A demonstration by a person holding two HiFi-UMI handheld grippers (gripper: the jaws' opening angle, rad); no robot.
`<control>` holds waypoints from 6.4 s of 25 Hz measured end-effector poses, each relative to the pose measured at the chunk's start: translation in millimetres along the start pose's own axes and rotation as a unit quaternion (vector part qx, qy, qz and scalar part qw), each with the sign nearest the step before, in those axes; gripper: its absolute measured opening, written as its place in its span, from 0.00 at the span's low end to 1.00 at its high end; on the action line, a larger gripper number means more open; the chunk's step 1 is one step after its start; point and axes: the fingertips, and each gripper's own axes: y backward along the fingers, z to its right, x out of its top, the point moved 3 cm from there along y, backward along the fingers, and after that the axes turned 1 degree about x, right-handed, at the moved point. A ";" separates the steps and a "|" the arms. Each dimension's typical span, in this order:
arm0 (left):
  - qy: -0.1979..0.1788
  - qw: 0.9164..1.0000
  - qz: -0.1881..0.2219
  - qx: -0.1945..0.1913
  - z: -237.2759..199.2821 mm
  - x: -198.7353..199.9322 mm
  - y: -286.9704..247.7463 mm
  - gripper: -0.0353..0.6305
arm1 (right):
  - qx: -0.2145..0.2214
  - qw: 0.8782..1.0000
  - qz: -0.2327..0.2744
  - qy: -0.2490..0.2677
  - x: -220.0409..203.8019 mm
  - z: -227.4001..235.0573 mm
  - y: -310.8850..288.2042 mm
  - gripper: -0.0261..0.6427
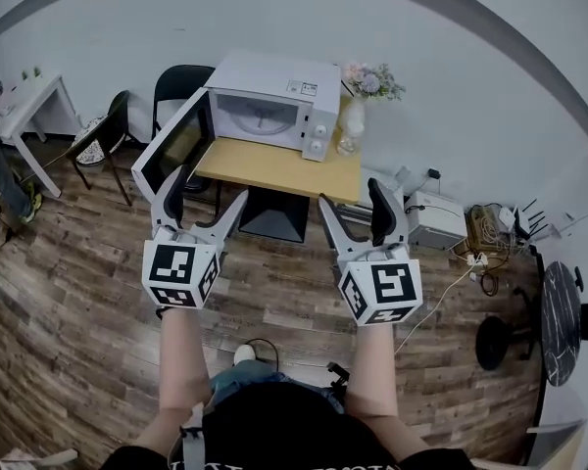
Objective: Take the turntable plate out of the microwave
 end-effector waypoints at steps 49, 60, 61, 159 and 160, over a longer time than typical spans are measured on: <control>0.096 0.986 -0.122 -0.056 -155.5 -157.4 -312.1 0.69 | 0.056 0.983 -0.123 -0.127 -165.0 49.2 -368.5 0.56; 0.147 0.968 -0.196 -0.063 -155.0 -234.7 -353.3 0.68 | 0.054 0.969 -0.178 -0.164 -234.8 59.2 -403.8 0.47; 0.152 0.965 -0.203 -0.061 -155.0 -241.2 -355.4 0.67 | 0.053 0.967 -0.182 -0.170 -239.7 60.1 -404.8 0.46; 0.657 0.712 -0.236 0.067 -179.6 -393.6 -409.3 0.11 | -0.094 0.661 -0.095 -0.739 -405.5 65.1 -486.7 0.10; 0.659 0.713 -0.231 0.061 -178.7 -391.9 -410.2 0.14 | -0.094 0.658 -0.091 -0.742 -405.7 65.7 -486.0 0.10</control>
